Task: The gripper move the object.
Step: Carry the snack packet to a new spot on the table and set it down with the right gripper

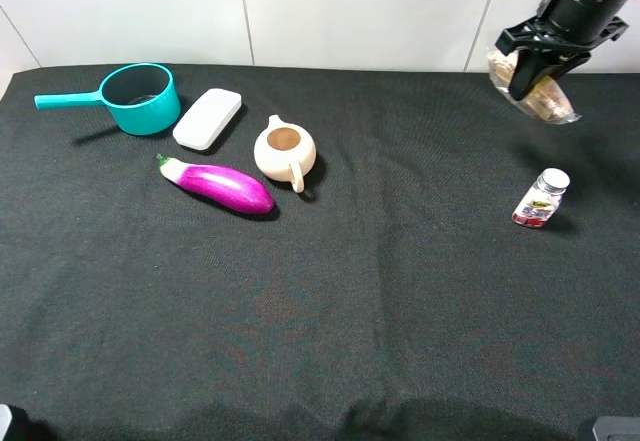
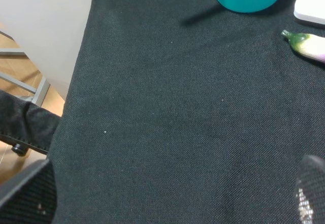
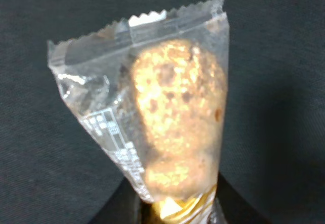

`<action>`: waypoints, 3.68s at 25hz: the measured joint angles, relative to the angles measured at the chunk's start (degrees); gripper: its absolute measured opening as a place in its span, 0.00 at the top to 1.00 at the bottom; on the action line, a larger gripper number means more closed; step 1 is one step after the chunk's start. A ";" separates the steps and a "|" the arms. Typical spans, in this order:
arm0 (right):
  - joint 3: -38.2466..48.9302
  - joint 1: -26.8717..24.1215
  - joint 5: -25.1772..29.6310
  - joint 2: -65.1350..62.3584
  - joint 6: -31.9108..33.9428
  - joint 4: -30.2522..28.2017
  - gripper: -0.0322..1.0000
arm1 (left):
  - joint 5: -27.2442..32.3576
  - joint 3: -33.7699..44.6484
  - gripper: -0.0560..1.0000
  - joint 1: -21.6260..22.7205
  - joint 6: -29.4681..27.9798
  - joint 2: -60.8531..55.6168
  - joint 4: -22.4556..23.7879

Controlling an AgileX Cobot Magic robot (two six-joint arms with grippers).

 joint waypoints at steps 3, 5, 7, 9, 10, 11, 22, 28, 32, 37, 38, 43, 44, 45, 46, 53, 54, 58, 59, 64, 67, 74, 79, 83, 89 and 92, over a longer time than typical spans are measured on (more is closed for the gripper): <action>0.00 -1.28 -0.69 0.00 -0.01 0.05 0.83 | 0.00 0.00 0.01 0.00 0.00 0.00 0.00; 0.00 -1.52 -1.10 0.00 -0.01 -0.01 0.83 | 0.00 0.00 0.01 0.00 0.00 0.00 0.00; 0.00 -1.52 -2.22 0.00 -0.01 -0.05 0.83 | 0.00 0.00 0.01 0.00 0.00 0.00 0.00; 0.00 -1.52 -3.13 0.00 -0.01 -0.05 0.83 | 0.00 0.00 0.01 0.00 0.00 0.00 0.00; 0.00 -1.52 -3.72 0.00 -0.01 -0.05 0.83 | 0.00 0.00 0.01 0.00 0.00 0.00 0.00; 0.00 -1.52 -4.15 0.00 -0.01 -0.05 0.83 | 0.00 0.00 0.01 0.00 0.00 0.00 0.00; -0.05 -1.52 -6.33 5.85 -0.07 -0.47 0.83 | 0.00 0.00 0.01 0.00 0.00 0.00 0.00; -0.05 -1.52 -6.72 7.97 -0.24 -0.92 0.84 | 0.00 0.00 0.01 0.00 0.00 0.00 0.00; -0.05 -1.52 -6.77 9.36 -0.24 -0.92 0.84 | 0.00 0.00 0.01 0.00 0.00 0.00 0.00; -0.05 -1.52 -6.84 10.39 -0.36 -0.92 0.84 | 0.00 0.00 0.01 0.00 0.00 0.00 0.00; -0.05 -1.52 -6.92 10.39 -0.48 -0.92 0.84 | 0.00 0.00 0.01 0.00 0.00 0.00 0.00; -0.05 -1.52 -7.76 10.81 -0.48 -0.92 0.84 | 0.00 0.00 0.01 0.00 0.00 0.00 0.00; -0.05 -1.52 -7.84 11.09 -0.48 -0.92 0.84 | 0.00 0.00 0.01 0.00 0.00 0.00 0.00; -0.05 -1.52 -7.88 11.45 -0.53 -0.92 0.84 | 0.00 0.00 0.01 0.00 0.00 0.00 0.00; -0.05 -1.52 -7.88 11.77 -0.53 -0.92 0.84 | 0.00 0.00 0.01 0.00 0.00 0.00 0.00; -0.05 -1.52 -8.04 13.68 -0.53 -0.92 0.84 | 0.00 0.00 0.01 0.00 0.00 0.00 0.00; -0.05 -1.52 -8.10 14.00 -0.53 -0.79 0.84 | 0.00 0.00 0.01 0.00 0.00 0.00 0.00; -0.05 -1.52 -8.23 14.88 -0.72 -0.43 0.84 | 0.00 0.00 0.01 0.00 0.00 0.00 0.00; -0.05 -1.52 -8.28 14.91 -0.72 -0.43 0.84 | 0.00 0.00 0.01 0.00 0.00 0.00 0.00; -0.05 -1.52 -8.50 14.91 -0.97 -0.43 0.84 | 0.00 0.00 0.01 0.00 0.00 0.00 0.00; -0.05 -1.52 -8.71 14.91 -1.07 -0.43 0.84 | 0.00 0.00 0.01 0.00 0.00 0.00 0.00; -0.05 -1.52 -9.14 14.91 -1.11 -0.30 0.84 | 0.00 0.00 0.01 0.00 0.00 0.00 0.00; -0.05 -1.52 -9.14 15.00 -1.11 -0.25 0.84 | 0.00 0.00 0.01 0.00 0.00 0.00 0.00; -0.05 -1.52 -9.14 15.32 -1.11 -0.25 0.84 | 0.00 0.00 0.01 0.00 0.00 0.00 0.00; -0.05 -1.52 -9.34 15.65 -1.11 -0.02 0.84 | 0.00 0.00 0.01 0.00 0.00 0.00 0.00; -0.05 -1.52 -9.34 15.65 -1.11 0.05 0.84 | 0.00 0.00 0.01 0.00 0.00 0.00 0.00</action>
